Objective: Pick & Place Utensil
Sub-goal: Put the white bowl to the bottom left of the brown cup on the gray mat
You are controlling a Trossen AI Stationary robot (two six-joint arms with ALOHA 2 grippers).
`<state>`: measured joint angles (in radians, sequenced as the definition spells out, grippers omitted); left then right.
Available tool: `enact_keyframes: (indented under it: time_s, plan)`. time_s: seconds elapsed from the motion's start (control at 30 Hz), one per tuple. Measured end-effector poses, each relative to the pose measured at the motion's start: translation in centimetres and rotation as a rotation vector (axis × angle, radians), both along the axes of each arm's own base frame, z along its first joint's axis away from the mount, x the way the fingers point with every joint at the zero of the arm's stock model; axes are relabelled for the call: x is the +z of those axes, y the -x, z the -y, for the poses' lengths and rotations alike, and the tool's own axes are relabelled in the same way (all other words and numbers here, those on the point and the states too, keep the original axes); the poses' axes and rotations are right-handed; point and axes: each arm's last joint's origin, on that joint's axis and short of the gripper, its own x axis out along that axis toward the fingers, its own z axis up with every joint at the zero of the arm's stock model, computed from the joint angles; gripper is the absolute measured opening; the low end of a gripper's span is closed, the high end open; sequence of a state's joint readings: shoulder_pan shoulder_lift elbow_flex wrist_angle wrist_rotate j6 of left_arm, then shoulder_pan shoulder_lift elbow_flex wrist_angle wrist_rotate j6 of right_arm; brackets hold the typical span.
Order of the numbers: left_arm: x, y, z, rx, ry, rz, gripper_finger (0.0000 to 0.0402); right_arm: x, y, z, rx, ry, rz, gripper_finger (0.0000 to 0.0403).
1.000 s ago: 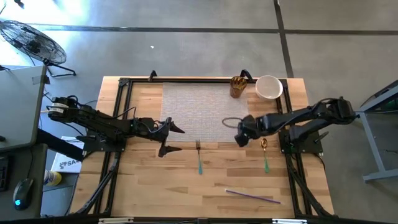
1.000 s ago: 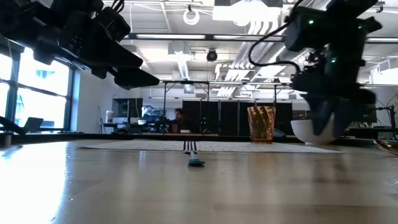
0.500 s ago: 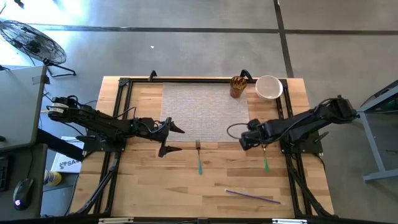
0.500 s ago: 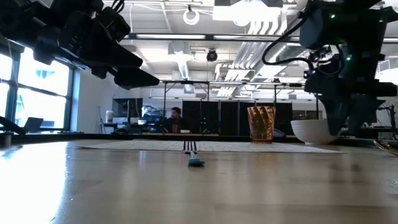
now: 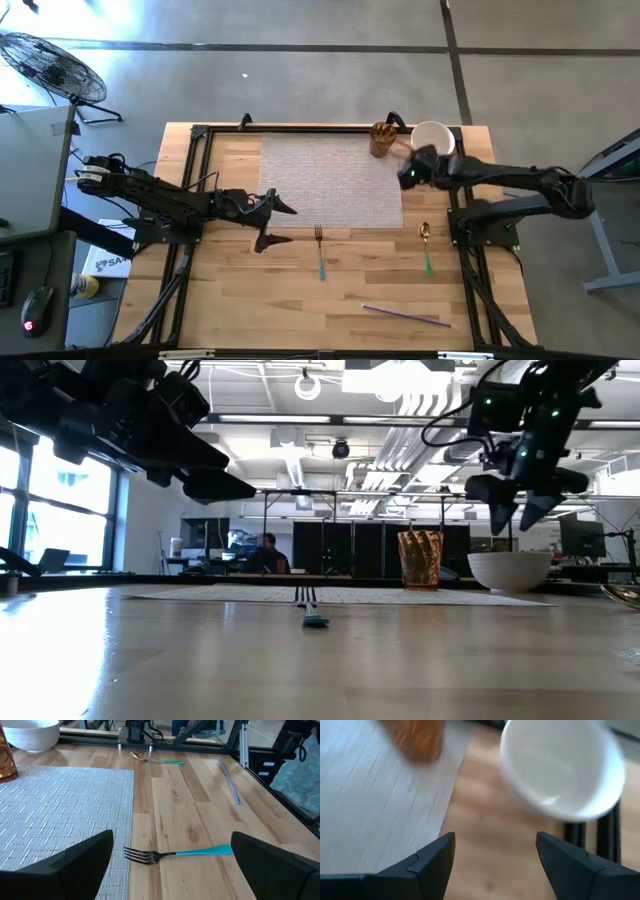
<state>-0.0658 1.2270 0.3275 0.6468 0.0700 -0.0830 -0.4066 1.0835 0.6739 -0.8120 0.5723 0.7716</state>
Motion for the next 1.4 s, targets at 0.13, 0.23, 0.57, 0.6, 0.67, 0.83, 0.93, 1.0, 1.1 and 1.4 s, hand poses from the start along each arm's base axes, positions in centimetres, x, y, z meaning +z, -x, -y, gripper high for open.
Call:
enact_keyframes:
  time_s: [0.13, 0.23, 0.57, 0.6, 0.67, 0.83, 0.93, 1.0, 1.1, 1.4]
  plan:
    - [0.0, 0.0, 0.0, 0.0, 0.0, 0.0, 0.0399, 0.1, -0.4, 2.7, 0.035, 0.018, 0.051, 0.0271]
    - [0.0, 0.0, 0.0, 0.0, 0.0, -0.001, 0.0399, -0.3, -0.3, 4.5, 0.044, 0.019, 0.043, 0.0271]
    - [-0.4, 0.1, 0.0, 0.0, -0.003, -0.045, 0.0399, -2.6, 0.4, 8.1, -0.042, -0.027, -0.011, 0.0271]
    - [-0.5, 0.1, 0.0, 0.0, -0.003, -0.055, 0.0399, -2.8, 0.4, 8.4, -0.051, -0.031, -0.001, 0.0271]
    - [-0.6, 0.2, 0.0, -0.001, -0.004, -0.066, 0.0399, -3.0, 0.5, 9.0, -0.065, -0.033, 0.023, 0.027]
    - [-0.7, 0.2, 0.0, 0.0, -0.004, -0.074, 0.0399, -3.5, 0.7, 9.8, -0.068, -0.066, 0.057, 0.0257]
    - [-0.7, 0.2, 0.0, 0.0, -0.005, -0.075, 0.0399, -3.6, 0.8, 9.8, -0.069, -0.082, 0.054, 0.0239]
    - [-0.7, 0.2, 0.0, 0.0, -0.004, -0.074, 0.0399, -3.6, 0.8, 9.8, -0.07, -0.079, 0.054, 0.0224]
    - [-0.7, 0.2, 0.0, 0.0, -0.005, -0.074, 0.0399, -3.6, 0.8, 9.9, -0.068, -0.08, 0.06, 0.0199]
    - [-0.7, 0.2, 0.0, 0.0, -0.005, -0.074, 0.0399, -3.6, 0.8, 9.9, -0.069, -0.076, 0.06, 0.0132]
